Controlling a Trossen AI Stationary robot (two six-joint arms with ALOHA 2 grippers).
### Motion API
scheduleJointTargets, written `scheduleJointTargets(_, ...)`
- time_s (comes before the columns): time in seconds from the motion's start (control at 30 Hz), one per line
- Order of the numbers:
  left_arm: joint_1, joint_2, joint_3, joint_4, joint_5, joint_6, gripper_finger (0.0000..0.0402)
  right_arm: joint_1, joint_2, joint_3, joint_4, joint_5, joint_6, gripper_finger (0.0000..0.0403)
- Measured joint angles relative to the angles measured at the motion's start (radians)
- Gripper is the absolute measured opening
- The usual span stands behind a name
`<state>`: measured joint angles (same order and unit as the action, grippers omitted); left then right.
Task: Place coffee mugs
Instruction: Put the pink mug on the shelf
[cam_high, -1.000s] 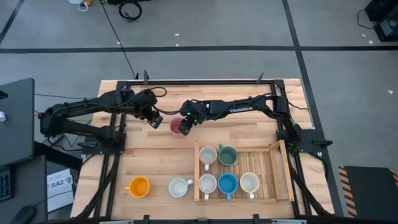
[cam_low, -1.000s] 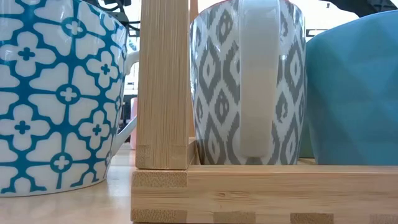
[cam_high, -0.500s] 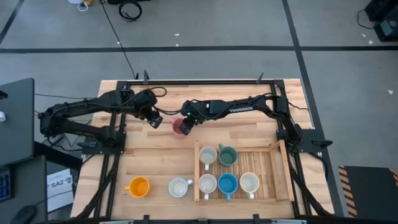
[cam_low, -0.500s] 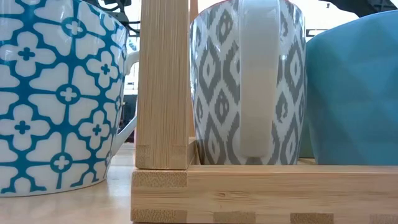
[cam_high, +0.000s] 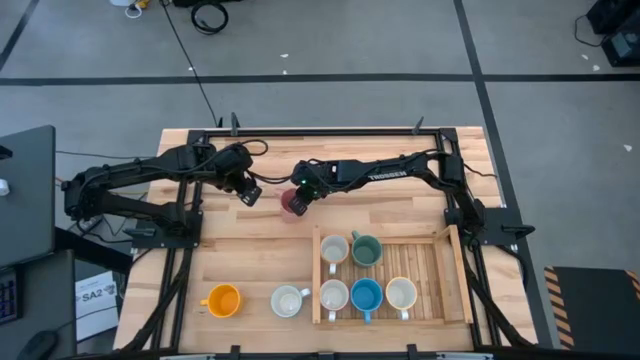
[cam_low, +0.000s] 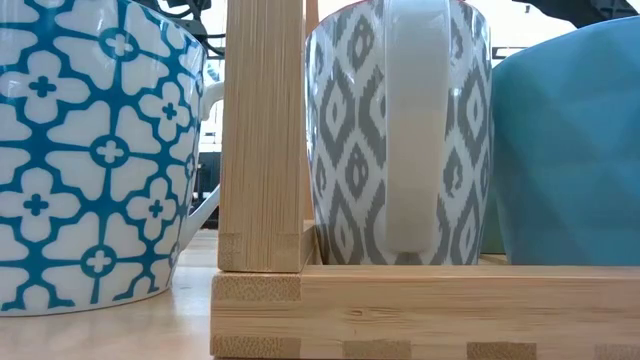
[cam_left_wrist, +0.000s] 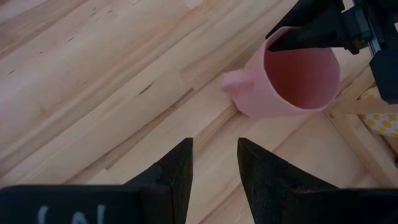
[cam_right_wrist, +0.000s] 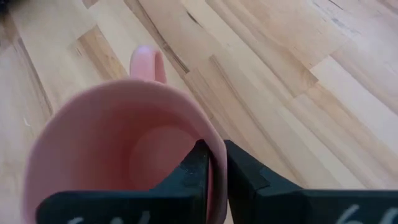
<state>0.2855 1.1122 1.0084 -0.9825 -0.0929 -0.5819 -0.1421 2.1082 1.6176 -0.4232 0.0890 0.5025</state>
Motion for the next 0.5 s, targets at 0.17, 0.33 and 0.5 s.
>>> scheduleJointTargets(0.17,0.000,0.000,0.000,0.000,0.000,0.000,0.0133,-0.003,0.000,0.000,0.000,-0.004,0.003,0.0040)
scheduleJointTargets(0.33,0.000,0.000,0.000,0.003,0.000,0.000,0.0133,-0.011,0.000,0.000,0.000,-0.007,0.018,0.0038)
scheduleJointTargets(0.5,0.000,0.000,0.000,0.002,0.000,0.002,0.0133,-0.021,-0.006,-0.001,-0.001,-0.014,0.015,0.0038)
